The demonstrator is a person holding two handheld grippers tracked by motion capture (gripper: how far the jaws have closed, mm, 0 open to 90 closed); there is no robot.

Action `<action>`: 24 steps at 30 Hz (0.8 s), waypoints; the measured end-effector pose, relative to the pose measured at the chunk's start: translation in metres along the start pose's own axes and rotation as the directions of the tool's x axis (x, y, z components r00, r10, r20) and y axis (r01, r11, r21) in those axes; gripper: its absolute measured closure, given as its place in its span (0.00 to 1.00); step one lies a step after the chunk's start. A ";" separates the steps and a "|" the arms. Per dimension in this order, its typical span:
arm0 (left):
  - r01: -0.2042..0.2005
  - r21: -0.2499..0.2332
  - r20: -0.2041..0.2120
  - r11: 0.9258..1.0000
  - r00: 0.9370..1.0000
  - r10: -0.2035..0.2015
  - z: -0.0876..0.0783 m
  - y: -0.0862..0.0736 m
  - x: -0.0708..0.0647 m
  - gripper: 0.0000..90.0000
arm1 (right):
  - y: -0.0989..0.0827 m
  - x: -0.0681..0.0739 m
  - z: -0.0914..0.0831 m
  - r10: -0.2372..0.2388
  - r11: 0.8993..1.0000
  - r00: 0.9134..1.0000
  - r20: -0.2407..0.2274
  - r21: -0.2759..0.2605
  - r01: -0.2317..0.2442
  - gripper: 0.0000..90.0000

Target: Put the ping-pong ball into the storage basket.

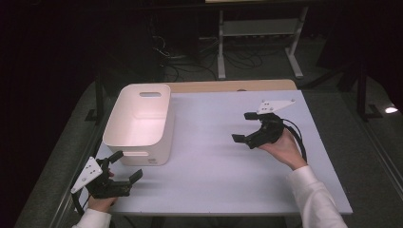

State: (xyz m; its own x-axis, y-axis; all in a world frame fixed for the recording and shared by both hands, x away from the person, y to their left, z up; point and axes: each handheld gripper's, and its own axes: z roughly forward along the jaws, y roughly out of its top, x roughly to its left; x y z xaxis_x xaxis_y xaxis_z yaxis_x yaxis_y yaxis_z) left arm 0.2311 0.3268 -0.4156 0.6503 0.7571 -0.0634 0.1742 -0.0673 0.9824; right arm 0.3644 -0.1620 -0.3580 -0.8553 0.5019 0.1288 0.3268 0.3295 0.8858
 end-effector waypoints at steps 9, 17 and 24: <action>0.000 0.001 -0.001 1.000 1.000 0.000 0.000 0.000 0.000 0.00 | -0.005 0.003 -0.011 -0.003 1.000 1.000 0.013 -0.019 0.003 0.00; -0.002 0.003 -0.001 1.000 1.000 0.002 0.000 0.000 0.000 0.00 | -0.015 0.004 -0.017 0.000 0.999 1.000 0.029 -0.037 0.001 0.00; -0.006 0.002 -0.001 1.000 1.000 0.006 0.000 0.000 0.000 0.00 | -0.023 0.003 -0.025 0.010 0.998 0.999 0.046 -0.058 -0.008 0.00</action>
State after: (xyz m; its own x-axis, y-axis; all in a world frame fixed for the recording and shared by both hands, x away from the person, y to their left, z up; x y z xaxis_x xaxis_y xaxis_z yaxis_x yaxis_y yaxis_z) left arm 0.2310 0.3265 -0.4154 0.6509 0.7570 -0.0571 0.1715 -0.0733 0.9824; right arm 0.3445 -0.1875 -0.3666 -0.8326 0.5413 0.1173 0.3092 0.2786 0.9093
